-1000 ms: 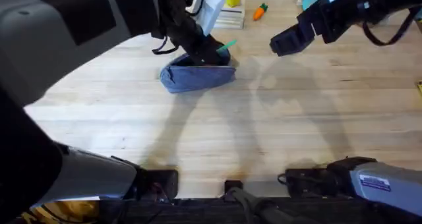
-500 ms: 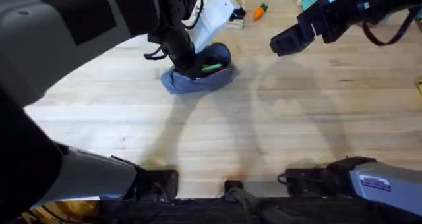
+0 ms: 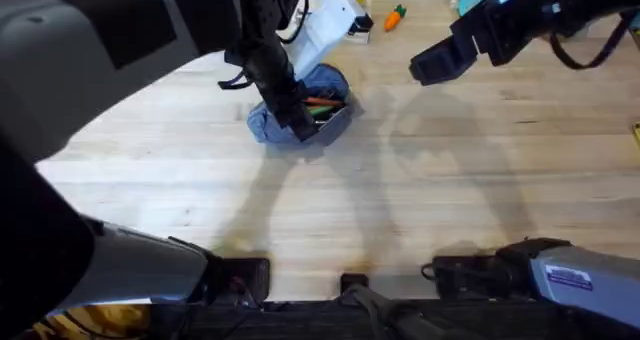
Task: Unzip the bag, pick up the pens from the table one at a time and place them inside, then zip the bag closed.
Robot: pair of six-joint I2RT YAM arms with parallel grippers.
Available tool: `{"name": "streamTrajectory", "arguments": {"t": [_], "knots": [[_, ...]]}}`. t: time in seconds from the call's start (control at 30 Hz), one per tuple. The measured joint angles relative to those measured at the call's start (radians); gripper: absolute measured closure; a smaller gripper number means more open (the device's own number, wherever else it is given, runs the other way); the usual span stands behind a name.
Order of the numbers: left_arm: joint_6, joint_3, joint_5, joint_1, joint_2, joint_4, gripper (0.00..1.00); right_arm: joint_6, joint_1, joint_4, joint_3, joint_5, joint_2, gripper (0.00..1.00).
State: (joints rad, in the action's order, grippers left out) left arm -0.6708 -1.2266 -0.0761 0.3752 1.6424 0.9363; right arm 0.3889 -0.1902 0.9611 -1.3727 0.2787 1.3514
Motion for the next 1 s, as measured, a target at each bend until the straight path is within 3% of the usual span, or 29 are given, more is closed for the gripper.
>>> {"name": "streamTrajectory", "arguments": {"t": [0.23,0.4,0.6,0.77,1.0], "knots": [[0.000,-0.013,-0.006,0.000,-0.018,0.053,0.008,0.000,0.000,0.000,0.000,0.000,0.000,0.004],[0.000,-0.024,-0.001,-0.002,-0.142,0.126,0.008,0.000,0.000,0.001,0.000,0.000,0.000,0.004],[-0.003,-0.025,-0.001,-0.066,-0.314,0.143,0.007,0.000,0.000,0.009,0.000,0.000,0.000,0.004],[-0.003,-0.031,0.027,-0.131,-0.355,0.153,0.007,0.000,0.000,0.031,0.000,0.000,0.000,0.003],[-0.008,-0.031,0.064,-0.138,-0.342,0.167,0.007,0.000,0.000,0.034,0.000,0.000,0.000,0.003]]}}
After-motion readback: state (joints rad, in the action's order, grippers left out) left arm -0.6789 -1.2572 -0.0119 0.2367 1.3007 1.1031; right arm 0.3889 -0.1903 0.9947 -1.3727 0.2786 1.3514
